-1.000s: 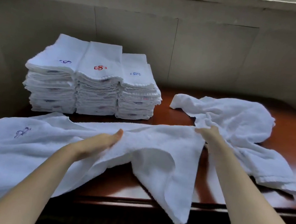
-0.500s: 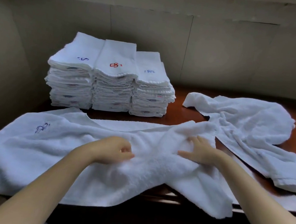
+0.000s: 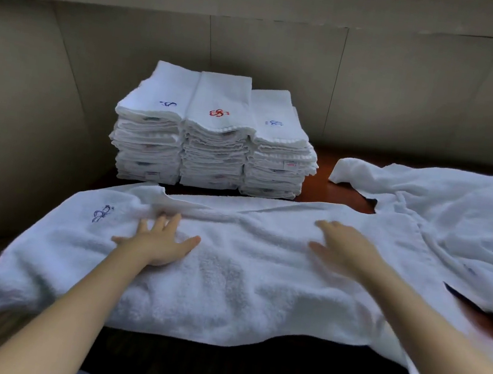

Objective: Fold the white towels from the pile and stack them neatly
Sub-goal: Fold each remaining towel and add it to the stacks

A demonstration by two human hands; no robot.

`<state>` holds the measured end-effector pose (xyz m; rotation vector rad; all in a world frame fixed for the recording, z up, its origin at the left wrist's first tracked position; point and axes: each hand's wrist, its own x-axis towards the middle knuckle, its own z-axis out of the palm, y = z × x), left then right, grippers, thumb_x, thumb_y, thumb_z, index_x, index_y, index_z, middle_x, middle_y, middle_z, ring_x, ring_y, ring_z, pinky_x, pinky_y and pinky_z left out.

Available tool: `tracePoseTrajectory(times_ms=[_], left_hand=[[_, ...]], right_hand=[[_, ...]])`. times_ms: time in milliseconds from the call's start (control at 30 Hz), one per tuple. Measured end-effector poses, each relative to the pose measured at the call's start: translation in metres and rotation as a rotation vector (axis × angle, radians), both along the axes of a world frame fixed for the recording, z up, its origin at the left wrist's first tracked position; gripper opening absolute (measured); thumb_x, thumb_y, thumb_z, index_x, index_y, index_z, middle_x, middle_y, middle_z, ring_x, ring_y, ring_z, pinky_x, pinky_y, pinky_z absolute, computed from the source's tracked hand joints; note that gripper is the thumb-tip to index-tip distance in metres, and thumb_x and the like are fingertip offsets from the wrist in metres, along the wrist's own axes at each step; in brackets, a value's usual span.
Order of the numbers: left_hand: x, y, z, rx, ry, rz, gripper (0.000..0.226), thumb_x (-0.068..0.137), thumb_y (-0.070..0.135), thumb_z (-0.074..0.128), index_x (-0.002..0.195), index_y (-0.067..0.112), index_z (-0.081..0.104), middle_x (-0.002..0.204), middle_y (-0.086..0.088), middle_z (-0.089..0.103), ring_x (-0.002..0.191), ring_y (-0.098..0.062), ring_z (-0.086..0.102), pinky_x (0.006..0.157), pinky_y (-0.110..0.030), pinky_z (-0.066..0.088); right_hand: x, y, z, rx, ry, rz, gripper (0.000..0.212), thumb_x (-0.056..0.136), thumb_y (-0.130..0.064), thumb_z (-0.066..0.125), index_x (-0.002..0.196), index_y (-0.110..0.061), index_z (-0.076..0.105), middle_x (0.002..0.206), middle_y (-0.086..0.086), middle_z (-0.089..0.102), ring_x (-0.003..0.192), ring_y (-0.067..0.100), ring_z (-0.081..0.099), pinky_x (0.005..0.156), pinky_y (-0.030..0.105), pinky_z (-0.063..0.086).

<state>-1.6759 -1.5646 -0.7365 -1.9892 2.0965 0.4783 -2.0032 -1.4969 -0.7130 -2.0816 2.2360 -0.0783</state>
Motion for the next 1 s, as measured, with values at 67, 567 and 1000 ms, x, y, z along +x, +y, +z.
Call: tracePoseTrajectory(times_ms=[67,567,1000], left_hand=[[0.0,-0.001,0.001,0.039,-0.038,-0.044,0.095,0.081,0.082,0.024,0.151,0.031,-0.014,0.16,0.0,-0.017,0.147,-0.029,-0.014,0.116,-0.057,0.004],[0.031,-0.025,-0.006,-0.288,0.006,0.104,0.061,0.093,0.062,0.024,0.147,0.033,0.023,0.155,-0.003,0.018,0.141,-0.032,0.019,0.108,-0.054,0.022],[0.033,-0.055,0.006,-0.425,0.23,0.167,0.039,0.102,0.036,0.03,0.106,0.016,0.064,0.109,-0.011,0.063,0.102,-0.032,0.054,0.078,-0.034,0.042]], right_hand=[[0.029,0.005,-0.011,0.084,-0.035,0.141,0.067,0.093,-0.055,0.042,0.15,-0.027,0.018,0.157,0.005,0.02,0.142,0.028,0.023,0.115,0.044,0.021],[0.02,0.052,-0.023,0.417,-0.069,0.294,0.092,0.064,-0.09,0.022,0.14,-0.055,-0.017,0.141,-0.023,-0.034,0.139,0.013,-0.031,0.112,0.053,-0.017],[0.036,-0.041,-0.028,-0.13,0.05,-0.153,0.037,0.096,-0.047,0.029,0.115,-0.026,0.053,0.125,0.005,0.051,0.116,0.031,0.045,0.092,0.041,0.035]])
